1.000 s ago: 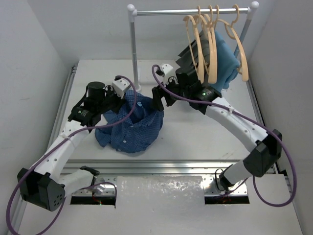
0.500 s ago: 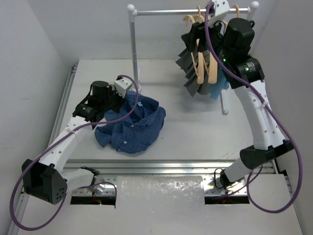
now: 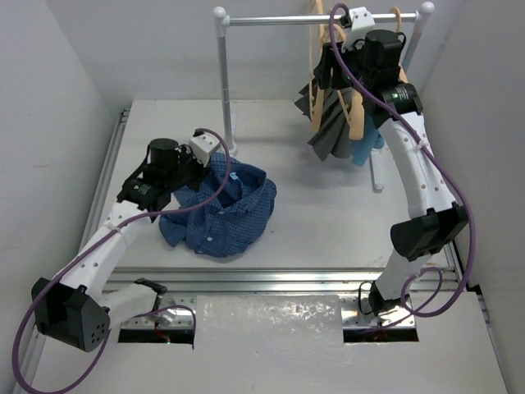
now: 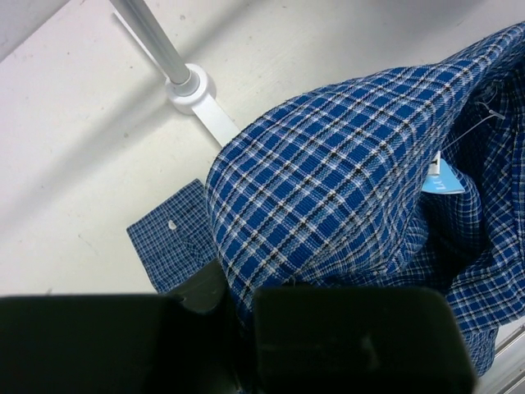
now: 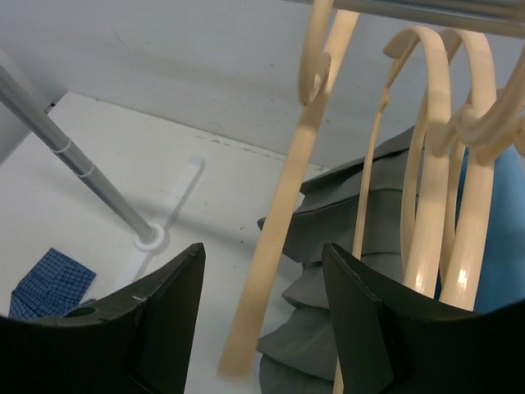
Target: Place the shirt on the hanger
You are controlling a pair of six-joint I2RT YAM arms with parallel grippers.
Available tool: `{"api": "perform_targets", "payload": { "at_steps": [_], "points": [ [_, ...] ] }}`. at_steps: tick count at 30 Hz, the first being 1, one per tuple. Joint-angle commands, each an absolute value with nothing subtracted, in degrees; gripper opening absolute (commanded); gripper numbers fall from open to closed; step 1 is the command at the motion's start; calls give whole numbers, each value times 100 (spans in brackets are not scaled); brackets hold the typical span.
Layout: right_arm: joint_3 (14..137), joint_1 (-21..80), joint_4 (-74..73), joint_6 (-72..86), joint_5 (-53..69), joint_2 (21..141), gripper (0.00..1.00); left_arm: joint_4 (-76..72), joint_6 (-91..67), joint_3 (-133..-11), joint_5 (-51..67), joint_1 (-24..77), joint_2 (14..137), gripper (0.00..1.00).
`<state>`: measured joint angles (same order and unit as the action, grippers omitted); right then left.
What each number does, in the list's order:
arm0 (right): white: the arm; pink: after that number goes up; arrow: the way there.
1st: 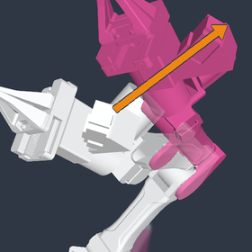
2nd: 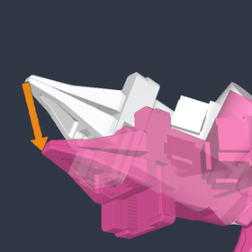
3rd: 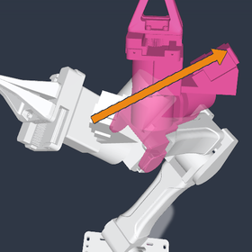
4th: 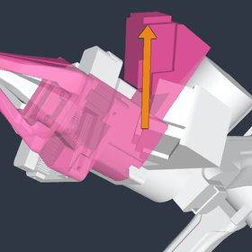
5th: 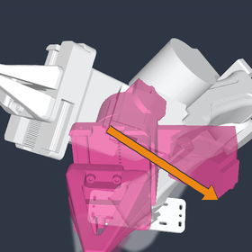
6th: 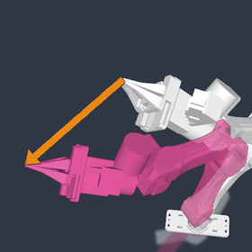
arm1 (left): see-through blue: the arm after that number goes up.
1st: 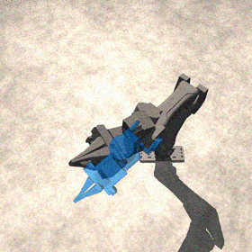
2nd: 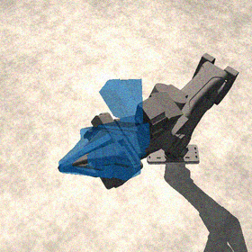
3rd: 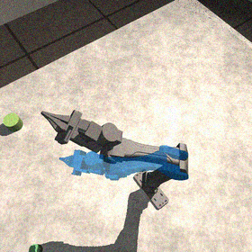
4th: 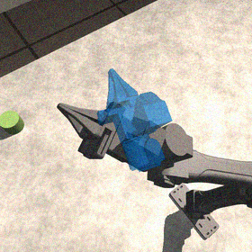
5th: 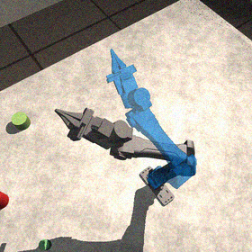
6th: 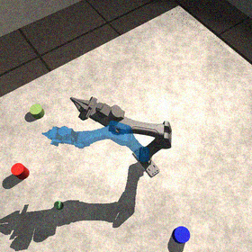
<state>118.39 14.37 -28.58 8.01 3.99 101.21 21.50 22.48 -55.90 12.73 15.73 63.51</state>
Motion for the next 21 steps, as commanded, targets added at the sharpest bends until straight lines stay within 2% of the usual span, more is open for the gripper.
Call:
{"api": "perform_targets", "payload": {
  "at_steps": [1,6,10,13,14,15,21],
  "points": [
    [11787,1433,-2707,826,369,9853,60,1898,2312,-5555,1371,1556,6240,0],
    [11312,1415,-2417,844,317,9773,60,1916,2285,-5590,1476,1556,6223,0],
    [11408,1380,-2505,817,255,10010,58,1986,2311,-5616,1494,1556,6179,0],
    [11382,1371,-2470,817,237,10011,45,1995,2320,-5581,1485,1556,6126,0],
    [11330,1371,-2435,826,255,9976,33,2004,2320,-5581,1477,1556,6117,0],
    [11233,1371,-2400,826,272,9941,28,1995,2320,-5581,1468,1556,6126,0],
    [11214,1371,-2355,747,325,9861,5,1995,2294,-5660,1433,1556,6170,0]
  ]
}}
